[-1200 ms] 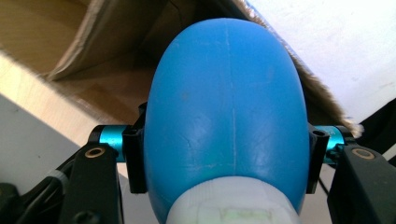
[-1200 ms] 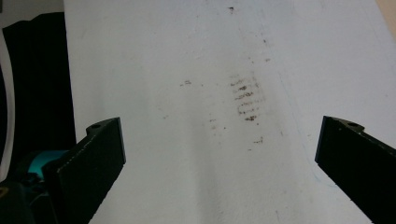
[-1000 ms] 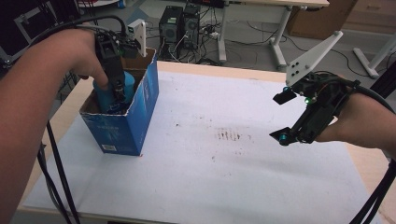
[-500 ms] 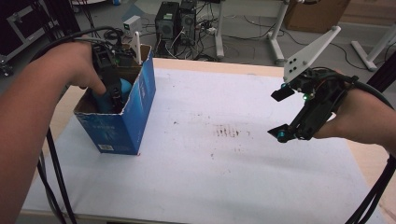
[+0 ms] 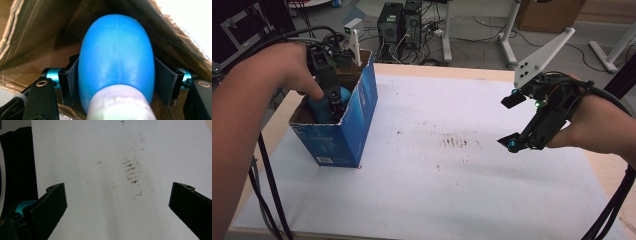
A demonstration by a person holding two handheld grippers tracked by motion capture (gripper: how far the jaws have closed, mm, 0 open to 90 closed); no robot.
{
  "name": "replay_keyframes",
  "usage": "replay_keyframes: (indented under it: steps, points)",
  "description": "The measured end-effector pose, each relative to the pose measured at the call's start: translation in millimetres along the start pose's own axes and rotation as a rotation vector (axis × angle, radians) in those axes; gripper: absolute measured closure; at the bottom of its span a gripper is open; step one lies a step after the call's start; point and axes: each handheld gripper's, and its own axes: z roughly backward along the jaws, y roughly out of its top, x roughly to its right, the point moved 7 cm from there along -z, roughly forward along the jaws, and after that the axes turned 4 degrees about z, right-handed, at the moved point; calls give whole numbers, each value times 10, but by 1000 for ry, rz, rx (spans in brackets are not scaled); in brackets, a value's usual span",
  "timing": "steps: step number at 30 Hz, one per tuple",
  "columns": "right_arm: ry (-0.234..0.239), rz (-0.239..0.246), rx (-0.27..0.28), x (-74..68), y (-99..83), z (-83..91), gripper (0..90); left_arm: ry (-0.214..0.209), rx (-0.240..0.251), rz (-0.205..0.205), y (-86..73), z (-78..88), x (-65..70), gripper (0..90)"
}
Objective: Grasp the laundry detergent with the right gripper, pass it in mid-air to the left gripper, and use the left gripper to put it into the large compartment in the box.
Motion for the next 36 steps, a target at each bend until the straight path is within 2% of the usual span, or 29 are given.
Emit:
replay_keyframes:
  steps: [4,6,10,14,19,25,26,28,30,36]
  points:
    - [-2,0,1,-3,-7,8,6,8,-3,-1,-1,46,11,289]
    - [-3,-1,3,-4,-13,24,6,13,-8,-12,-10,121,17,285]
    - [-4,0,7,-2,-22,36,6,22,-3,-4,-12,210,41,263]
    - [-6,4,3,-3,-26,38,6,21,-11,-21,-7,302,61,256]
    - [-7,8,5,3,-19,62,6,42,-1,-27,8,431,72,243]
    - [-10,8,-2,30,-6,120,6,48,7,-31,7,557,110,206]
    - [-9,10,-4,39,-2,132,6,48,-5,-47,-3,592,110,202]
    - [-8,10,-17,55,7,158,6,52,7,-42,-4,646,141,190]
    - [-7,19,-28,82,25,182,6,52,5,-54,-13,705,173,166]
    - [19,46,-83,143,81,207,6,43,28,-127,4,836,309,125]
